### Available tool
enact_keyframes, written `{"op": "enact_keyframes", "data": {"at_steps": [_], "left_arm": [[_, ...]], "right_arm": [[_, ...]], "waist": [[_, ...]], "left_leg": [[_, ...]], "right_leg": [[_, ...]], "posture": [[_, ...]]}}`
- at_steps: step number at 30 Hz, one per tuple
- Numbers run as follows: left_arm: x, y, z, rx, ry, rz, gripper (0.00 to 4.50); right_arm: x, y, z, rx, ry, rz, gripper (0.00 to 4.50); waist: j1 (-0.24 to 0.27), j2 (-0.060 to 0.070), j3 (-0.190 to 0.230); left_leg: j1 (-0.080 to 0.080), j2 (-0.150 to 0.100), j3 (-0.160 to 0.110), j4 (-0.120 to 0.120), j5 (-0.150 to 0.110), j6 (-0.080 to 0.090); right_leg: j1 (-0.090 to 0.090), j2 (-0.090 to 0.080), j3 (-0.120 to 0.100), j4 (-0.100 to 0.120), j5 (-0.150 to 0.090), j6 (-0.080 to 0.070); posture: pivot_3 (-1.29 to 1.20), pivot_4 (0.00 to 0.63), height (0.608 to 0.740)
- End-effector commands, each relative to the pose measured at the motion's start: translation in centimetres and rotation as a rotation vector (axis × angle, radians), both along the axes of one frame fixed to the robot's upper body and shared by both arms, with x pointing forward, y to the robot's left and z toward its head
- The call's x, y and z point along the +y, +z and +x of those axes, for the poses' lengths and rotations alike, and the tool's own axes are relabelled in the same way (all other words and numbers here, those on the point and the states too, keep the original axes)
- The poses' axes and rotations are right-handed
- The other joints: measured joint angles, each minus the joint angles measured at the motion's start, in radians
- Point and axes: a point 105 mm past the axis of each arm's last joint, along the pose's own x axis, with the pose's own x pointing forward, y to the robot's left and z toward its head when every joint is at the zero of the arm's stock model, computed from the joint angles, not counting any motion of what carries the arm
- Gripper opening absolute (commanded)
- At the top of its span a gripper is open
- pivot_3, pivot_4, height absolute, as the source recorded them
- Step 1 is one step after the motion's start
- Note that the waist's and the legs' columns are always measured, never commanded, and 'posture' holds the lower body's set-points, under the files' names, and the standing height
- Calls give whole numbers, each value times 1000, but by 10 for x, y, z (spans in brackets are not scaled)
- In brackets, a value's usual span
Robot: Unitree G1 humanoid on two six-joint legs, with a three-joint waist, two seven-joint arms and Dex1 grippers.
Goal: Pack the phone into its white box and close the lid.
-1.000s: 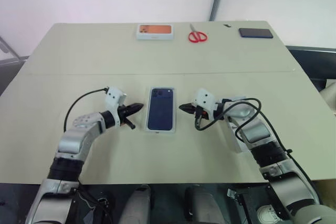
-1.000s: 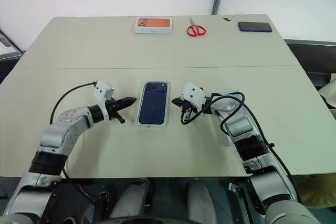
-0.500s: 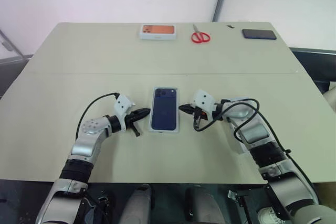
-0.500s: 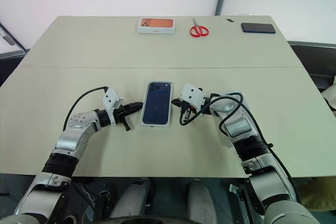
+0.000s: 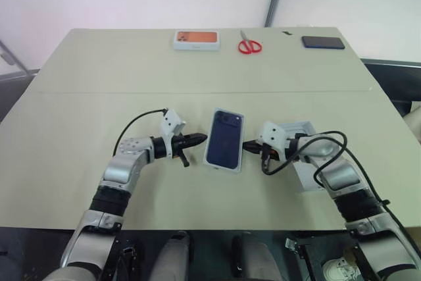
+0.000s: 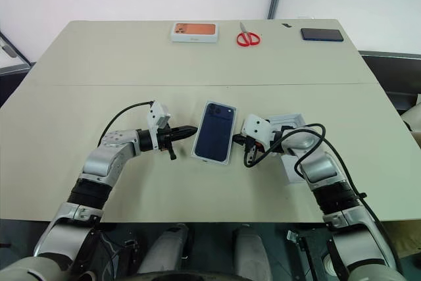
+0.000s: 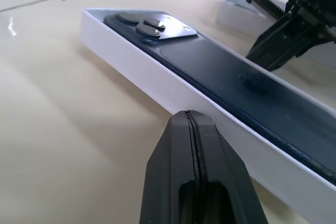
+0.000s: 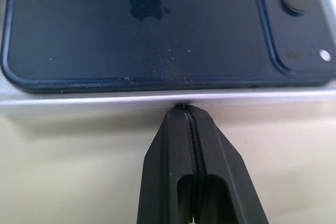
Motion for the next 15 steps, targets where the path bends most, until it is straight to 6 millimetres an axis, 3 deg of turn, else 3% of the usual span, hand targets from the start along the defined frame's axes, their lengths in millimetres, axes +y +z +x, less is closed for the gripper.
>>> {"op": "enact_keyframes", "data": {"at_steps": [1, 6, 15], "left_arm": [[-31, 9, -6, -38, -116, -13, 16], [-50, 7, -9, -10, -193, -1, 16], [-46, -2, -8, 14, -196, 39, 16]], "right_arm": [[-2, 19, 2, -63, 3, 19, 12], [-12, 24, 5, -74, -21, 7, 12], [-25, 26, 5, -81, -55, -9, 12]], "waist": [[0, 0, 0], [1, 0, 0], [-2, 0, 0]], "left_leg": [[0, 0, 0, 0, 0, 0], [0, 0, 1, 1, 0, 0], [0, 0, 1, 0, 0, 0]], "right_leg": [[0, 0, 0, 0, 0, 0], [1, 0, 0, 0, 0, 0], [0, 0, 0, 0, 0, 0]], "posture": [[0, 150, 740], [0, 150, 740], [0, 150, 740]]}}
